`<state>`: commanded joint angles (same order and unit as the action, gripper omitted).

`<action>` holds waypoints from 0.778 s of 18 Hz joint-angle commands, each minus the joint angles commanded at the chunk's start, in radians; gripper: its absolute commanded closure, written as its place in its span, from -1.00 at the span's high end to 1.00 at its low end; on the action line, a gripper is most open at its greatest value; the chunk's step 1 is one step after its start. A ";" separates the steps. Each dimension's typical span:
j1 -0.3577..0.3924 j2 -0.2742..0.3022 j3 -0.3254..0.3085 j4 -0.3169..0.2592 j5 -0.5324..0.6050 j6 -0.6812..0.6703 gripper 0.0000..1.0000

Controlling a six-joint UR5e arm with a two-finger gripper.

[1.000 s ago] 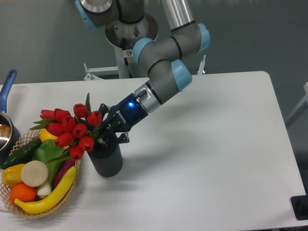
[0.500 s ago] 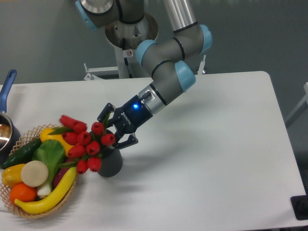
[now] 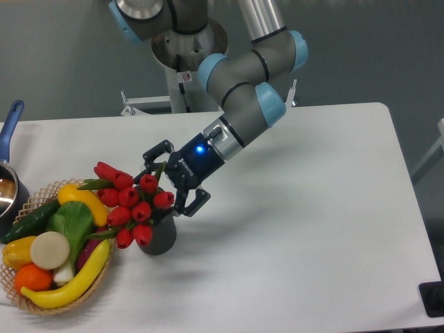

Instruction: Insert the flowers into the vase

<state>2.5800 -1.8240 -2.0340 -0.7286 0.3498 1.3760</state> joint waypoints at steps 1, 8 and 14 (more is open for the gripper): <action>0.011 0.006 -0.006 0.000 -0.002 0.000 1.00; 0.155 0.104 -0.018 -0.002 -0.008 -0.146 1.00; 0.287 0.134 -0.008 -0.006 0.014 -0.195 1.00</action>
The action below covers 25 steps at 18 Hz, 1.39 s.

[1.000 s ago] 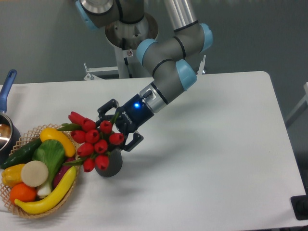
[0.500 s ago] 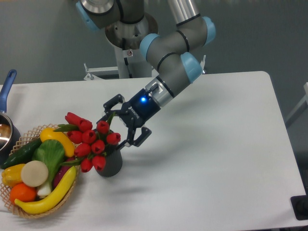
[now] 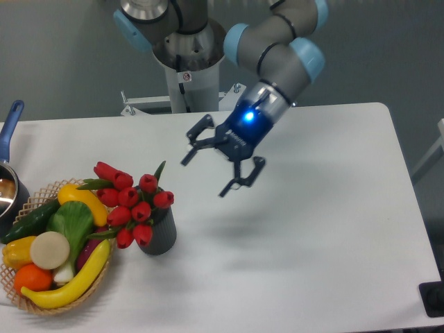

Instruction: Insert the flowers into the vase

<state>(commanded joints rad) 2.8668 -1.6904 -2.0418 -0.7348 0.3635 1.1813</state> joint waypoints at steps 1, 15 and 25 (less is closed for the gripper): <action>0.020 0.002 0.005 -0.002 0.020 -0.005 1.00; 0.035 0.002 0.100 -0.009 0.777 -0.051 1.00; 0.032 -0.061 0.117 -0.057 1.069 0.144 1.00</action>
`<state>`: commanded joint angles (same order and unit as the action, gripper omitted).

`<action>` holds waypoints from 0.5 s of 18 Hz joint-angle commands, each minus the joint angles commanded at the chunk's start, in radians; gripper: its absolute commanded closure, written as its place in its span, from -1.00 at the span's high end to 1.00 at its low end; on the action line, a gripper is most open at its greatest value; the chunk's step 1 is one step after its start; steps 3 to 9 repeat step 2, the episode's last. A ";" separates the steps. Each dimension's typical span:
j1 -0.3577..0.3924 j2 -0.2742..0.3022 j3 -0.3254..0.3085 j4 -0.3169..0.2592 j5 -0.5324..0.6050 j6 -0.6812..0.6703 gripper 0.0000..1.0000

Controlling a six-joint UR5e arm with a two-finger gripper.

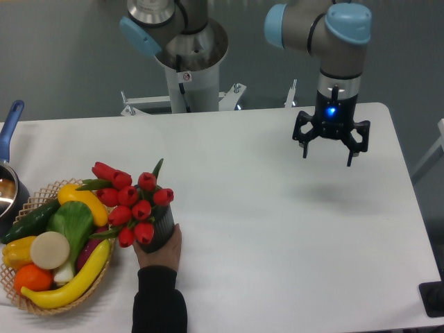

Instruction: Insert the flowers into the vase

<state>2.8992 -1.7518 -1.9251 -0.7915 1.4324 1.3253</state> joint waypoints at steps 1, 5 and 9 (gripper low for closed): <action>0.003 -0.005 -0.002 0.002 0.032 0.011 1.00; 0.003 -0.006 -0.002 0.002 0.055 0.023 1.00; 0.003 -0.006 -0.002 0.002 0.055 0.023 1.00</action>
